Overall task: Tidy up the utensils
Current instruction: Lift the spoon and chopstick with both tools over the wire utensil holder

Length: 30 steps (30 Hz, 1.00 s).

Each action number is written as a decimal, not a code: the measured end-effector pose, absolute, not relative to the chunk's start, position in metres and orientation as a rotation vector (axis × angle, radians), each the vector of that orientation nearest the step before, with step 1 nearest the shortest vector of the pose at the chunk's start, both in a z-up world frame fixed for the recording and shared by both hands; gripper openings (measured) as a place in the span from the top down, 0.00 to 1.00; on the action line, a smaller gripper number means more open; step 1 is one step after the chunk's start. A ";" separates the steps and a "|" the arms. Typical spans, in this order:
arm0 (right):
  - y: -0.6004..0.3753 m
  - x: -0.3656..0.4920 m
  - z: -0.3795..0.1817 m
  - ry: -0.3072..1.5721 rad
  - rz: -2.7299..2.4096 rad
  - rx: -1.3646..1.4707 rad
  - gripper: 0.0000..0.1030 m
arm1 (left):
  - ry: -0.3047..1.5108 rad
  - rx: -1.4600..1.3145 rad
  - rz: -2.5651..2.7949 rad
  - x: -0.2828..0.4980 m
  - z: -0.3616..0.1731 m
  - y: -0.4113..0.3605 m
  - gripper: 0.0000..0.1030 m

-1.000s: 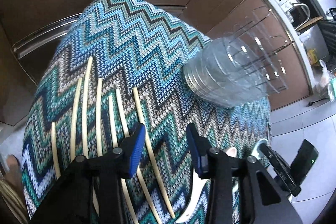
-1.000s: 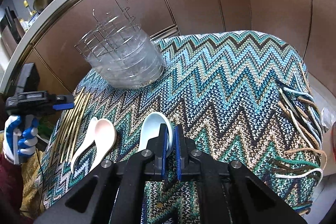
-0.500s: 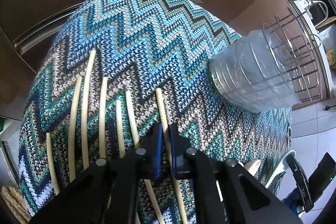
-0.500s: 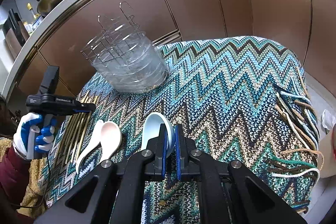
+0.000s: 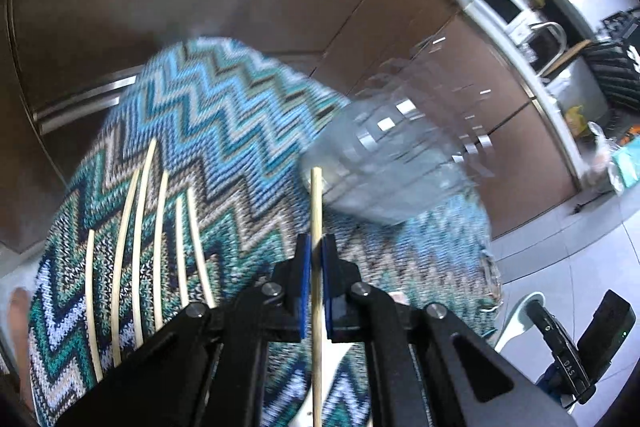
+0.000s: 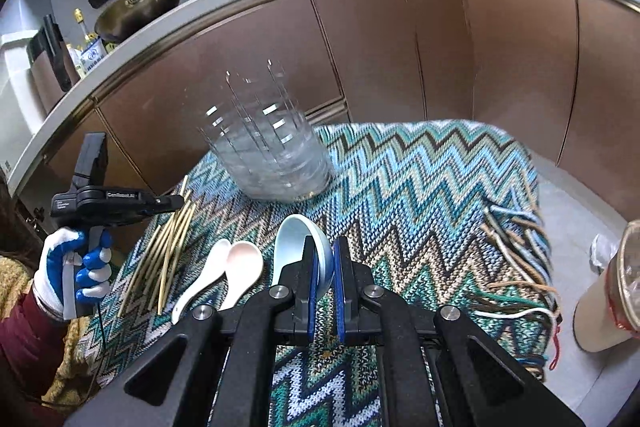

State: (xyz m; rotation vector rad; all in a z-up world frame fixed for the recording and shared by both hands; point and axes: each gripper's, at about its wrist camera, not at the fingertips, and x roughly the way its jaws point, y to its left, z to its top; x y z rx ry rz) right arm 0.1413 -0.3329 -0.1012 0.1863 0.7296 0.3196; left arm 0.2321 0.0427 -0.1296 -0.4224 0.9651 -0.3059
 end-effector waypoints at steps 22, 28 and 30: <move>-0.241 0.230 0.027 0.327 0.126 -0.049 0.93 | 0.258 -0.332 -0.225 0.265 0.039 0.006 0.95; -0.216 0.263 0.011 0.295 0.022 -0.151 0.93 | 0.198 -0.331 -0.155 0.296 0.020 -0.007 0.95; -0.210 0.269 -0.002 0.295 -0.005 -0.171 0.93 | 0.196 -0.329 -0.133 0.303 0.006 -0.011 0.95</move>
